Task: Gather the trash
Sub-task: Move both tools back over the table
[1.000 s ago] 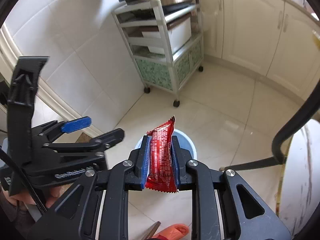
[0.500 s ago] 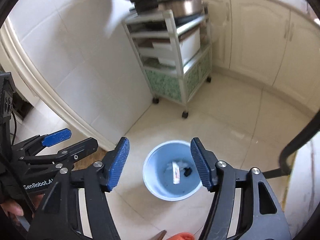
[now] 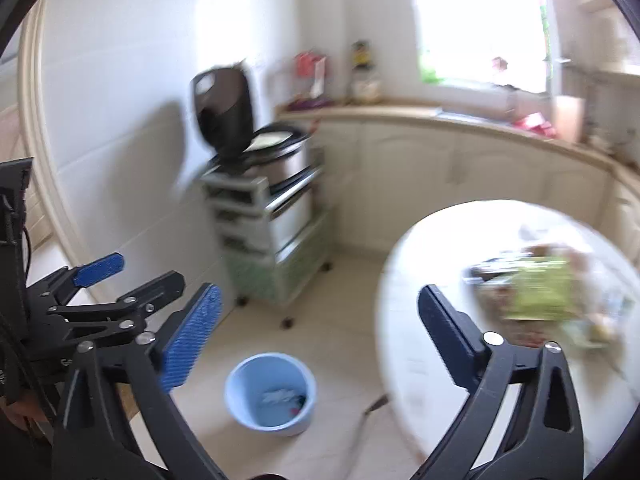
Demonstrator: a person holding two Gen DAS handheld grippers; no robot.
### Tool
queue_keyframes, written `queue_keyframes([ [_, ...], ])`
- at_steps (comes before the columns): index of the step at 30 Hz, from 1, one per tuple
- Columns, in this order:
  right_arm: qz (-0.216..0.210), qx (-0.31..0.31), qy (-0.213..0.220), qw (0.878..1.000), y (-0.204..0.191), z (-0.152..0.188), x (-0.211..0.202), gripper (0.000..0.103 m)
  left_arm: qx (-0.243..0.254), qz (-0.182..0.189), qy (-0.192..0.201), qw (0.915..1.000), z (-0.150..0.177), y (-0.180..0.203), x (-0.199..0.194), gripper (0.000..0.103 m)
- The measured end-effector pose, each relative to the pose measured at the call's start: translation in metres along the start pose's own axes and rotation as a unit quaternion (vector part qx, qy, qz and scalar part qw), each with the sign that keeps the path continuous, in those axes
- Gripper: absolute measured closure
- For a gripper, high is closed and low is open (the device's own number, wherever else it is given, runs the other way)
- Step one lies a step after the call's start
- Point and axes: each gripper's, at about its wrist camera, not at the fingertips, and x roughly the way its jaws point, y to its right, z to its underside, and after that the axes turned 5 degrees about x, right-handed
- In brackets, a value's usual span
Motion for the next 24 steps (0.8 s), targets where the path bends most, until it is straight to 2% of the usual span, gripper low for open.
queue_keyframes([
  [4,0.049,0.025,0.036,0.998,0.049,-0.001,-0.052,0.0,0.05,0.045,0.029,0.9973,-0.005,0.073,-0.026,0.002],
  [7,0.09,0.048,0.058,0.993,0.09,0.0,-0.088,0.0,0.086,0.073,0.037,0.993,-0.002,0.12,-0.04,0.001],
  [11,0.125,0.072,0.071,0.987,0.133,0.002,-0.117,0.0,0.129,0.095,0.038,0.9863,-0.007,0.166,-0.023,0.001],
  [16,0.161,0.104,0.072,0.979,0.188,0.008,-0.132,0.0,0.173,0.103,0.038,0.9787,-0.02,0.214,0.011,0.001],
  [24,0.192,0.136,0.051,0.971,0.254,0.027,-0.124,0.0,0.201,0.084,0.003,0.9758,-0.043,0.269,0.124,0.001],
])
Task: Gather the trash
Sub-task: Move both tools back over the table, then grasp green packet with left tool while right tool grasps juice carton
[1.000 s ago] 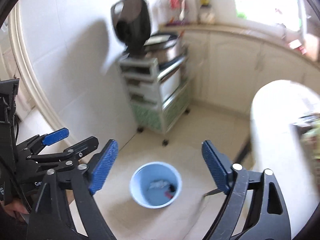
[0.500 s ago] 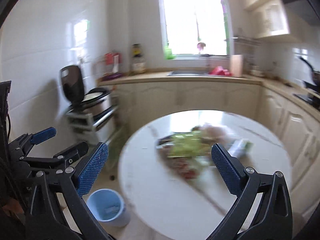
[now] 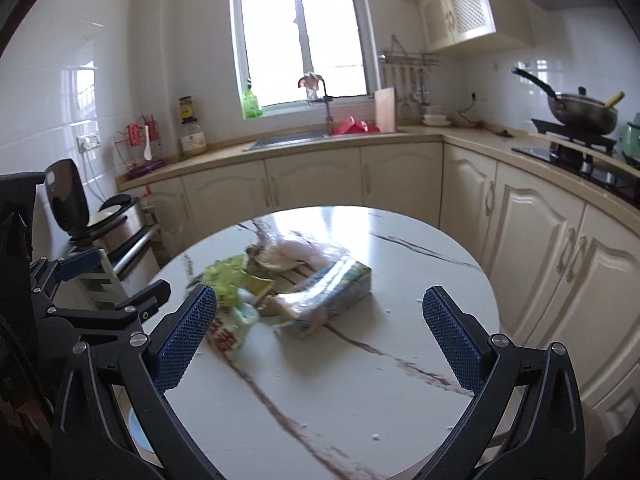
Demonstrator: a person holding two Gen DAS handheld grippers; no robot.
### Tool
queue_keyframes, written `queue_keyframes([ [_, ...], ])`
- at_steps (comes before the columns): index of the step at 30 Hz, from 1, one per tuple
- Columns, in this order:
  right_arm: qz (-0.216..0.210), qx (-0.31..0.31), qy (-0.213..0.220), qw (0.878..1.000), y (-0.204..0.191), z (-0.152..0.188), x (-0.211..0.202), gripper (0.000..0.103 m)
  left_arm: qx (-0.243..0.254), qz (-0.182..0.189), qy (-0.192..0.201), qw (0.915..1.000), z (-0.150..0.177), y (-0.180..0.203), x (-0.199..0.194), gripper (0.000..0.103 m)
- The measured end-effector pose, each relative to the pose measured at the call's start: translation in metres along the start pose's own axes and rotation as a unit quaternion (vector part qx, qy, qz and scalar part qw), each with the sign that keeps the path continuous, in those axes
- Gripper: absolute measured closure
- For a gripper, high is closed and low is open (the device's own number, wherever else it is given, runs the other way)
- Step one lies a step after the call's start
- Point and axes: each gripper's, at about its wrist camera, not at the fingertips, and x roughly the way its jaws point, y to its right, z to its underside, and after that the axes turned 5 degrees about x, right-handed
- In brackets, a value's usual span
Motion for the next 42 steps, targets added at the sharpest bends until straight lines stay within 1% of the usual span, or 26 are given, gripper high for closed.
queue_keyframes([
  [1,0.003,0.003,-0.004,1.0,0.005,0.001,0.005,0.0,0.002,0.0,-0.005,1.0,-0.009,0.003,0.022,0.001],
  [6,0.013,0.012,-0.033,0.999,0.022,0.011,0.037,0.0,-0.004,0.004,-0.045,0.999,-0.021,0.008,0.089,0.001],
  [9,0.011,0.021,-0.049,0.999,0.029,0.012,0.054,0.0,-0.013,0.007,-0.069,0.9975,-0.022,0.003,0.122,0.001],
  [13,0.011,0.025,-0.066,0.997,0.033,0.013,0.072,0.0,-0.022,0.011,-0.089,0.9957,-0.024,-0.003,0.163,0.001],
  [16,0.006,0.027,-0.076,0.997,0.032,0.012,0.082,0.0,-0.043,0.028,-0.108,0.9929,-0.023,-0.01,0.189,0.003],
  [18,0.003,0.025,-0.081,0.996,0.03,0.013,0.088,0.0,-0.058,0.036,-0.12,0.9905,-0.025,-0.016,0.202,0.013],
  [20,-0.001,0.025,-0.084,0.996,0.029,0.013,0.091,0.0,-0.062,0.042,-0.122,0.9897,-0.026,-0.019,0.212,0.013],
  [23,-0.004,0.028,-0.091,0.995,0.026,0.014,0.097,0.0,-0.077,0.072,-0.126,0.9865,-0.028,-0.024,0.221,0.024],
  [25,-0.003,0.027,-0.096,0.995,0.025,0.015,0.099,0.0,-0.084,0.09,-0.128,0.9841,-0.027,-0.027,0.224,0.035],
  [27,-0.004,0.028,-0.097,0.995,0.023,0.015,0.099,0.0,-0.084,0.101,-0.121,0.9839,-0.024,-0.032,0.223,0.046],
  [28,-0.006,0.029,-0.097,0.995,0.023,0.015,0.098,0.0,-0.081,0.102,-0.12,0.9841,-0.023,-0.033,0.225,0.05],
  [29,-0.007,0.031,-0.097,0.995,0.023,0.015,0.098,0.0,-0.08,0.104,-0.119,0.9843,-0.023,-0.035,0.226,0.057],
  [30,-0.008,0.034,-0.098,0.995,0.022,0.015,0.098,0.0,-0.077,0.103,-0.116,0.9849,-0.022,-0.037,0.226,0.07],
  [31,-0.01,0.035,-0.098,0.994,0.021,0.015,0.098,0.0,-0.072,0.098,-0.118,0.9855,-0.02,-0.038,0.23,0.077],
  [32,-0.012,0.035,-0.099,0.994,0.019,0.015,0.098,0.0,-0.07,0.098,-0.122,0.9852,-0.019,-0.039,0.231,0.088],
  [34,-0.01,0.032,-0.099,0.995,0.016,0.015,0.096,0.0,-0.071,0.105,-0.121,0.9845,-0.016,-0.041,0.23,0.092],
  [35,-0.01,0.031,-0.099,0.995,0.015,0.015,0.096,0.0,-0.076,0.108,-0.12,0.9839,-0.016,-0.044,0.23,0.101],
  [36,-0.009,0.032,-0.1,0.994,0.015,0.015,0.096,0.0,-0.079,0.112,-0.12,0.9833,-0.014,-0.046,0.227,0.103],
  [40,-0.011,0.039,-0.109,0.993,0.015,0.015,0.102,0.0,-0.076,0.124,-0.106,0.9837,-0.01,-0.05,0.214,0.103],
  [42,-0.009,0.045,-0.116,0.992,0.015,0.017,0.107,0.0,-0.086,0.14,-0.101,0.9812,-0.007,-0.057,0.206,0.103],
])
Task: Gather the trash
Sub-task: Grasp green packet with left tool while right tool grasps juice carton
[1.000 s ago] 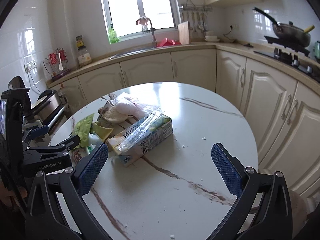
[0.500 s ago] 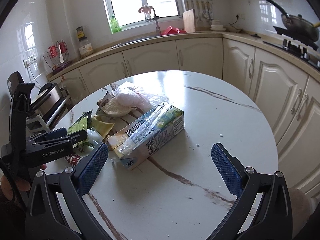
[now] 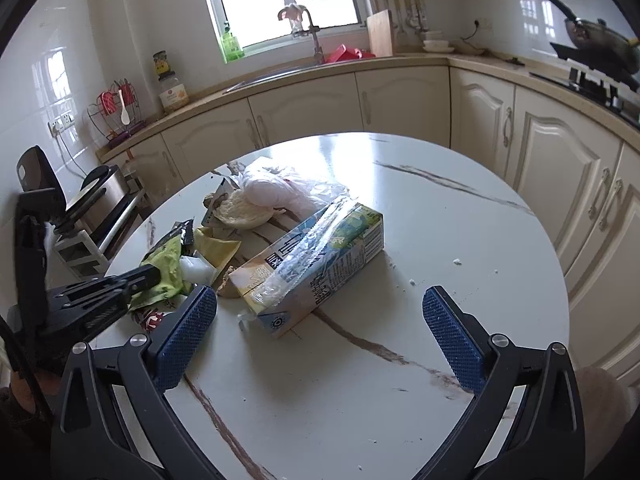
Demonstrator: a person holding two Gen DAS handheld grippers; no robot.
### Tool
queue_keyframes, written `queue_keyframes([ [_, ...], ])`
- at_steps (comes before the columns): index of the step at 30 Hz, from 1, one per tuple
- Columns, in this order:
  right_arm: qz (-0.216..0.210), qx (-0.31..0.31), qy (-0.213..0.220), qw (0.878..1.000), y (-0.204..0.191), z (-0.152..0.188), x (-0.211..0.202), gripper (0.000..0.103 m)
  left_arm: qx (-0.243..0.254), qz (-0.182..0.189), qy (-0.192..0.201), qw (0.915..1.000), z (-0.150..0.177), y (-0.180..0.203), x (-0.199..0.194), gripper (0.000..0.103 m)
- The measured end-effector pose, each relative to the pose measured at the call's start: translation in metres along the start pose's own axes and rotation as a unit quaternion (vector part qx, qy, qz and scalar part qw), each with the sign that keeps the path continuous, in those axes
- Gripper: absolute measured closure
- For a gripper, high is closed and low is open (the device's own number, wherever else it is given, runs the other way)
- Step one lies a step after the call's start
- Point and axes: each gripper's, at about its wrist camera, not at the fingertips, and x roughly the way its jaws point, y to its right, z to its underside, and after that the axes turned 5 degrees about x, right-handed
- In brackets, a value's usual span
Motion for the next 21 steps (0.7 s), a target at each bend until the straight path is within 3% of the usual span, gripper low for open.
queue_keyframes([
  [5,-0.005,0.024,-0.018,1.0,0.0,0.002,0.014,0.0,-0.009,0.006,0.012,0.9999,0.008,-0.012,-0.031,0.103],
  [8,0.007,0.04,-0.031,0.999,-0.006,-0.001,0.026,0.0,-0.003,-0.01,0.019,0.9998,0.016,-0.014,-0.043,0.103],
  [10,0.013,0.05,-0.036,0.998,-0.011,-0.007,0.036,0.0,-0.006,-0.024,0.016,0.9996,0.019,-0.015,-0.047,0.09],
  [14,0.038,0.07,-0.051,0.996,-0.02,-0.018,0.06,0.0,-0.018,-0.038,0.02,0.9989,0.022,-0.015,-0.055,0.032],
  [15,0.043,0.074,-0.055,0.995,-0.021,-0.021,0.068,0.0,-0.024,-0.035,0.022,0.9989,0.022,-0.015,-0.057,0.026],
  [19,0.074,0.059,-0.074,0.993,-0.023,-0.024,0.086,0.0,-0.032,-0.032,0.01,0.9989,0.02,-0.011,-0.056,0.021],
  [21,0.072,0.049,-0.077,0.993,-0.017,-0.023,0.085,0.005,-0.026,-0.034,0.003,0.9991,0.016,-0.006,-0.052,0.021],
])
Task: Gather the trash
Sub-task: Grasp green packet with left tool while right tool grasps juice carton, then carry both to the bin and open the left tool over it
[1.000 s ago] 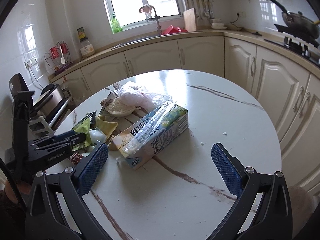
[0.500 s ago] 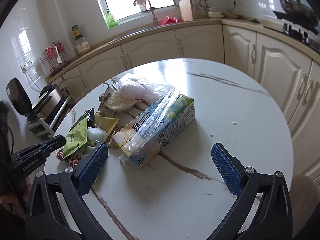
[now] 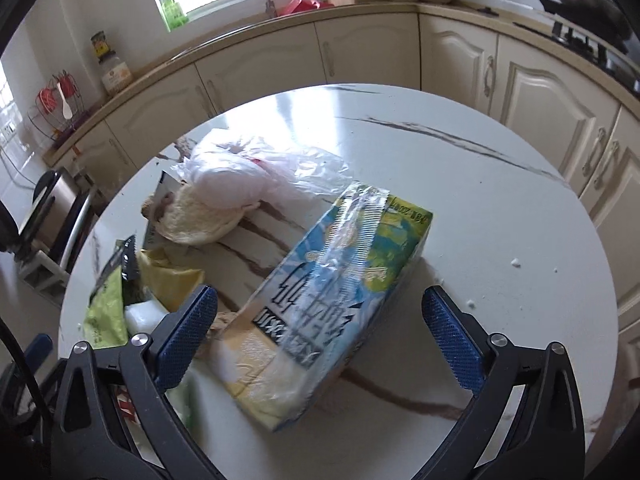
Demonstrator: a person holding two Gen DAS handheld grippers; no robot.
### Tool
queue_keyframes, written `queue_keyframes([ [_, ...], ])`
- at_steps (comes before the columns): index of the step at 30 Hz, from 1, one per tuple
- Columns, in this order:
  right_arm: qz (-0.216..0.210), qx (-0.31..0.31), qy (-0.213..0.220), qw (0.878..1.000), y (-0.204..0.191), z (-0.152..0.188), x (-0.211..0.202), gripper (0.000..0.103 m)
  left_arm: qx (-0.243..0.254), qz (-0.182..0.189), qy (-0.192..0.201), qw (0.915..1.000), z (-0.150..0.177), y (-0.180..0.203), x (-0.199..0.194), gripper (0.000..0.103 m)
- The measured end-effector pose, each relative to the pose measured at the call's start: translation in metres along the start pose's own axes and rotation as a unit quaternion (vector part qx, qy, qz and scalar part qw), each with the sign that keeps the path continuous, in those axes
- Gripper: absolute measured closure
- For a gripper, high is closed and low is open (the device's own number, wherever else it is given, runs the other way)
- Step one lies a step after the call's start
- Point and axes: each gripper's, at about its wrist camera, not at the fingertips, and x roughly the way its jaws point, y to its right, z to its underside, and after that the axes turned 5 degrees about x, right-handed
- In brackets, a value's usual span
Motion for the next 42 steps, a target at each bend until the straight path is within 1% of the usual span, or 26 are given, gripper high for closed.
queue_keyframes([
  [1,-0.004,-0.002,0.0,1.0,0.004,0.0,-0.001,0.009,0.003,0.003,-0.005,1.0,-0.003,0.003,0.002,0.021],
  [2,-0.008,-0.003,-0.002,1.0,0.008,0.001,-0.003,0.019,0.003,0.005,-0.009,0.9999,-0.006,0.004,0.006,0.02],
  [3,-0.014,-0.003,-0.003,1.0,0.014,0.001,-0.006,0.026,0.001,0.005,-0.016,0.9999,-0.009,0.007,0.011,0.019],
  [4,-0.016,-0.002,-0.005,1.0,0.019,0.001,-0.008,0.039,-0.002,0.005,-0.024,0.9997,-0.012,0.009,0.016,0.019],
  [5,-0.012,-0.003,-0.006,1.0,0.025,0.001,-0.01,0.047,-0.004,0.003,-0.032,0.9995,-0.015,0.01,0.021,0.019],
  [6,-0.011,-0.002,-0.009,1.0,0.03,0.002,-0.01,0.049,-0.005,-0.002,-0.039,0.9992,-0.017,0.012,0.027,0.019],
  [8,-0.022,-0.003,-0.008,1.0,0.036,0.003,-0.011,0.053,-0.006,-0.012,-0.055,0.9984,-0.02,0.015,0.037,0.019],
  [10,-0.027,-0.007,-0.009,1.0,0.039,0.003,-0.012,0.054,0.013,-0.028,-0.05,0.9983,-0.02,0.019,0.04,0.026],
  [11,-0.031,-0.01,-0.01,0.999,0.04,0.003,-0.013,0.055,0.022,-0.033,-0.05,0.998,-0.02,0.021,0.041,0.041],
  [12,-0.033,-0.012,-0.01,0.999,0.04,0.004,-0.013,0.055,0.029,-0.042,-0.051,0.9974,-0.02,0.022,0.042,0.05],
  [13,-0.034,-0.014,-0.009,0.999,0.041,0.004,-0.012,0.056,0.033,-0.046,-0.047,0.9973,-0.019,0.022,0.041,0.054],
  [14,-0.039,-0.013,-0.009,0.999,0.042,0.004,-0.013,0.057,0.037,-0.04,-0.045,0.9975,-0.019,0.022,0.04,0.067],
  [15,-0.043,-0.012,-0.009,0.999,0.043,0.005,-0.014,0.057,0.035,-0.033,-0.043,0.9979,-0.018,0.021,0.04,0.088],
  [16,-0.045,-0.011,-0.009,0.999,0.045,0.005,-0.015,0.057,0.027,-0.014,-0.043,0.9986,-0.019,0.017,0.037,0.095],
  [17,-0.049,-0.01,-0.005,0.999,0.047,0.007,-0.018,0.057,0.019,-0.001,-0.04,0.999,-0.019,0.014,0.034,0.098],
  [21,-0.063,-0.005,0.006,0.998,0.054,0.011,-0.03,0.057,0.016,0.017,-0.02,0.9995,-0.015,0.002,0.02,0.099],
  [25,-0.08,-0.002,0.013,0.997,0.057,0.013,-0.045,0.058,0.007,0.049,-0.002,0.9988,-0.01,-0.006,-0.002,0.099],
  [28,-0.085,-0.011,0.021,0.996,0.049,0.014,-0.062,0.058,0.006,0.061,0.013,0.998,-0.005,-0.008,-0.022,0.099],
  [31,-0.098,-0.023,0.027,0.995,0.036,0.017,-0.081,0.057,-0.004,0.077,0.027,0.9966,0.002,-0.014,-0.044,0.099],
  [33,-0.107,-0.039,0.032,0.993,0.018,0.021,-0.096,0.057,-0.007,0.084,0.036,0.9958,0.009,-0.022,-0.059,0.099],
  [37,-0.131,-0.069,0.03,0.989,-0.019,0.033,-0.115,0.057,-0.016,0.081,0.055,0.9951,0.029,-0.041,-0.094,0.099],
  [41,-0.167,-0.108,0.02,0.98,-0.074,0.051,-0.129,0.057,-0.031,0.068,0.065,0.9951,0.058,-0.077,-0.126,0.099],
  [42,-0.179,-0.121,0.016,0.976,-0.092,0.058,-0.132,0.057,-0.034,0.063,0.066,0.9952,0.067,-0.087,-0.135,0.099],
])
